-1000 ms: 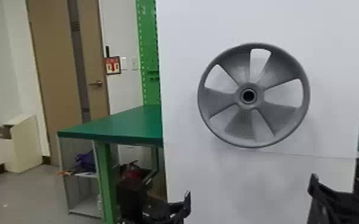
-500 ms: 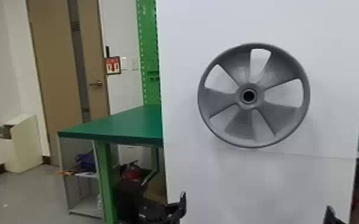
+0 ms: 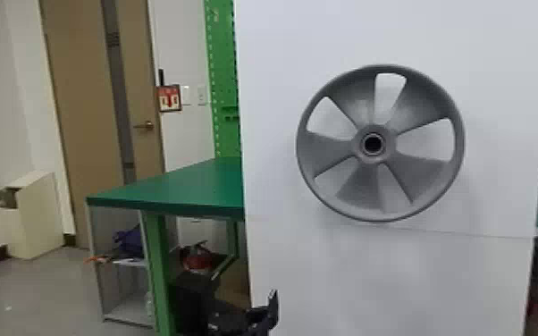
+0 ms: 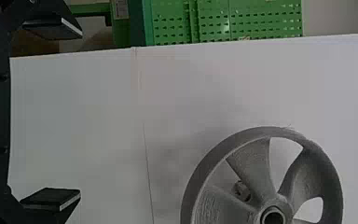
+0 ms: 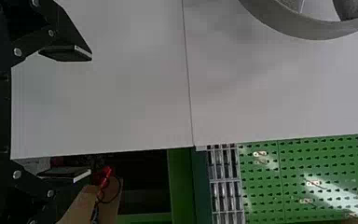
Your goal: Hold the wheel and insert it
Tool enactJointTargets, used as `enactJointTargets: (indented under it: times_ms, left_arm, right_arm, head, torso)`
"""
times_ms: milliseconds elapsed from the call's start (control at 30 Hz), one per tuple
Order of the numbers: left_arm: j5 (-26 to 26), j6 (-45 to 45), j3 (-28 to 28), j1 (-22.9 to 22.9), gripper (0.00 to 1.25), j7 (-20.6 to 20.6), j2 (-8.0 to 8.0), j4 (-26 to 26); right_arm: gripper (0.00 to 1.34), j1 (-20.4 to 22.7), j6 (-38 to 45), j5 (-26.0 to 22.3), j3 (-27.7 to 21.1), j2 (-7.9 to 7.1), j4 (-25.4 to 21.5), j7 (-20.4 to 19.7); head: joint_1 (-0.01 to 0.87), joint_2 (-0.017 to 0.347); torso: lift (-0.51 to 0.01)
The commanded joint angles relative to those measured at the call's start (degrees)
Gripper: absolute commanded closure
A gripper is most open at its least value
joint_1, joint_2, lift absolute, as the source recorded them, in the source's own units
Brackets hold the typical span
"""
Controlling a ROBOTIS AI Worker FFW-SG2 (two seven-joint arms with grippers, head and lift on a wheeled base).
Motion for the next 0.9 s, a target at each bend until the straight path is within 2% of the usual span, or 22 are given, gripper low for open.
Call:
enactJointTargets:
  times_ms: [0, 867]
  left_arm:
    - [0.0, -0.2, -0.1, 0.0, 0.09, -0.1, 0.00, 0.0]
    - [-0.1, -1.3, -0.3, 0.1, 0.09, -0.3, -0.09, 0.1]
  right_arm:
    - [0.42, 1.1, -0.4, 0.0, 0.0, 0.54, 0.1, 0.1]
    - [0.42, 2.0, -1.8, -0.4, -0.4, 1.07, 0.3, 2.3]
  head:
    - [0.176, 0.347]
    - [0.176, 0.347]
  torso:
    - [-0.488]
    - [-0.488]
